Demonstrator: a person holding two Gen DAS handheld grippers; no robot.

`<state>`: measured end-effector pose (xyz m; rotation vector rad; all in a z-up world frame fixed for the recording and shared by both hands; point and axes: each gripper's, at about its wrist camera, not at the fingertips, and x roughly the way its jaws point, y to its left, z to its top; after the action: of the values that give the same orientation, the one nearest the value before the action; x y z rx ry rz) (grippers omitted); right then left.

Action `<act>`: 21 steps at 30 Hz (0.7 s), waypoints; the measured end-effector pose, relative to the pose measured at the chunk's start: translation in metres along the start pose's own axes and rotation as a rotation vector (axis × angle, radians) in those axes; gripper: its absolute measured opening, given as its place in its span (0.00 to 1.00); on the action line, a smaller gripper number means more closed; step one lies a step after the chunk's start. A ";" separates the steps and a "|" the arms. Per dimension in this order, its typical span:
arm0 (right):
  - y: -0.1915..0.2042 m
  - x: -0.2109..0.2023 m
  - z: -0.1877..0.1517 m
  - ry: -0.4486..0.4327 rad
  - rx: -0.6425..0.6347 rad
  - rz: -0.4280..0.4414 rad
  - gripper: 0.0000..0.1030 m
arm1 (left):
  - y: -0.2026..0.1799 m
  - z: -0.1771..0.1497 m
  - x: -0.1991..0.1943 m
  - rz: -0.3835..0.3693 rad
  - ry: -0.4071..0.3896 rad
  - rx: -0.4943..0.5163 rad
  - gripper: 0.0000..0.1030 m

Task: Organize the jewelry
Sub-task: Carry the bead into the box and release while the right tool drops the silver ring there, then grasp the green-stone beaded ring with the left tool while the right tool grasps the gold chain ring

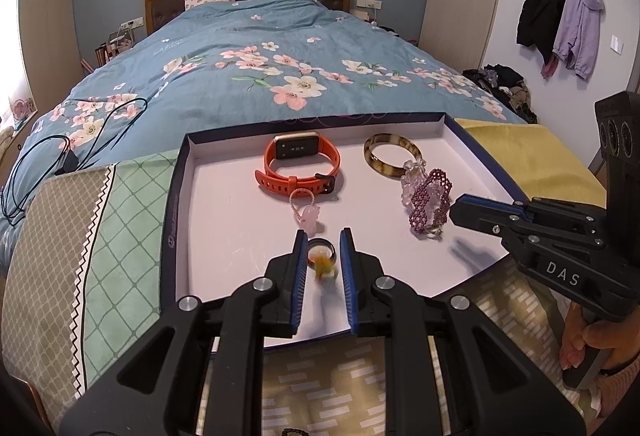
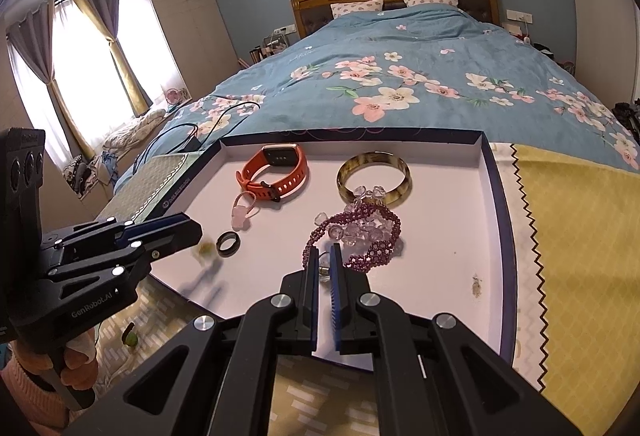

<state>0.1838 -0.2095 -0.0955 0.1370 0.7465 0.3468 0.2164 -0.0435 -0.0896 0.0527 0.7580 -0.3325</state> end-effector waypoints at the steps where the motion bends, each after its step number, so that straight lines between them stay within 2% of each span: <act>1: 0.000 0.000 0.000 -0.001 0.003 -0.001 0.06 | 0.000 0.000 0.001 0.001 0.002 -0.001 0.16; 7: -0.003 -0.006 -0.002 -0.011 0.017 0.003 0.07 | 0.001 -0.001 0.000 -0.003 -0.001 -0.004 0.16; 9: -0.002 -0.011 -0.003 -0.016 0.014 0.008 0.12 | 0.002 -0.001 -0.008 -0.008 -0.017 -0.005 0.17; 11: 0.001 -0.021 -0.006 -0.024 -0.004 0.018 0.19 | 0.003 0.000 -0.020 -0.012 -0.048 -0.007 0.22; 15: 0.006 -0.041 -0.013 -0.035 -0.038 0.040 0.26 | 0.009 -0.003 -0.052 -0.018 -0.111 -0.001 0.27; 17: 0.006 -0.053 -0.020 -0.035 -0.052 0.054 0.36 | 0.015 -0.008 -0.067 -0.025 -0.137 0.000 0.31; 21: 0.007 -0.065 -0.034 -0.002 -0.066 0.067 0.36 | 0.027 -0.024 -0.091 -0.024 -0.156 0.005 0.33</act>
<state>0.1147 -0.2262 -0.0769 0.1000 0.7292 0.4345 0.1473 0.0115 -0.0473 0.0220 0.6039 -0.3574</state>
